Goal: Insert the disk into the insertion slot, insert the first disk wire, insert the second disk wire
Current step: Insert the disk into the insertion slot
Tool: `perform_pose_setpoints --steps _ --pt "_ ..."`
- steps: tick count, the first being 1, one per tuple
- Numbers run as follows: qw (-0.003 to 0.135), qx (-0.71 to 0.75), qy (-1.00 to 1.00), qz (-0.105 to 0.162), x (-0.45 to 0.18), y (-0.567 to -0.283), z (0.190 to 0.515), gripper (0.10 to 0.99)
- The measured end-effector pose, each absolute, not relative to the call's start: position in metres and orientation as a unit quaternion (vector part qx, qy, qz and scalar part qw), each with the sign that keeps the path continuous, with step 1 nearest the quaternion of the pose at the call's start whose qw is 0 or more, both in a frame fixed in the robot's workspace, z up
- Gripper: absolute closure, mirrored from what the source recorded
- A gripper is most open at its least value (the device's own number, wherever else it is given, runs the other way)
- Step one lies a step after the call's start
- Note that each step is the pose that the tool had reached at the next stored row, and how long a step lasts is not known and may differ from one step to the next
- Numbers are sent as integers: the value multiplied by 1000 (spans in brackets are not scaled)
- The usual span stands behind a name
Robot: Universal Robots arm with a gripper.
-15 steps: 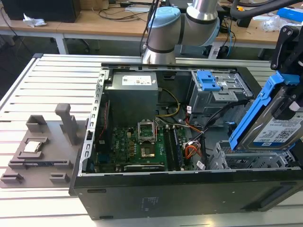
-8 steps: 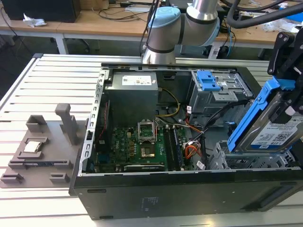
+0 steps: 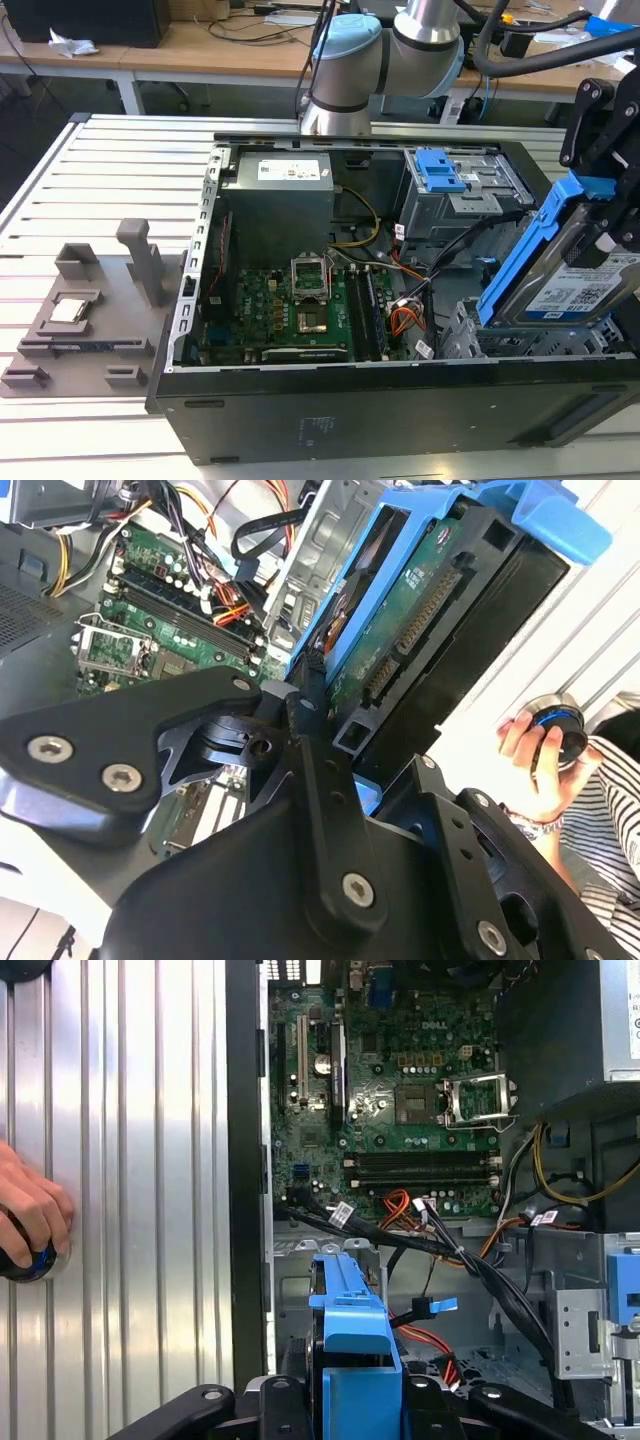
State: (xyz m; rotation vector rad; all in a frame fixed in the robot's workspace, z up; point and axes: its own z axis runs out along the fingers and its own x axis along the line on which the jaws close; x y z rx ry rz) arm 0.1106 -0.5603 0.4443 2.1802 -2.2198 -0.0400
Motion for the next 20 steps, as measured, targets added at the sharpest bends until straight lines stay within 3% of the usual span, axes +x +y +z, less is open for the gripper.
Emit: perform_pose_setpoints --steps 20 --pt "15 710 -704 -13 112 -545 421 722"
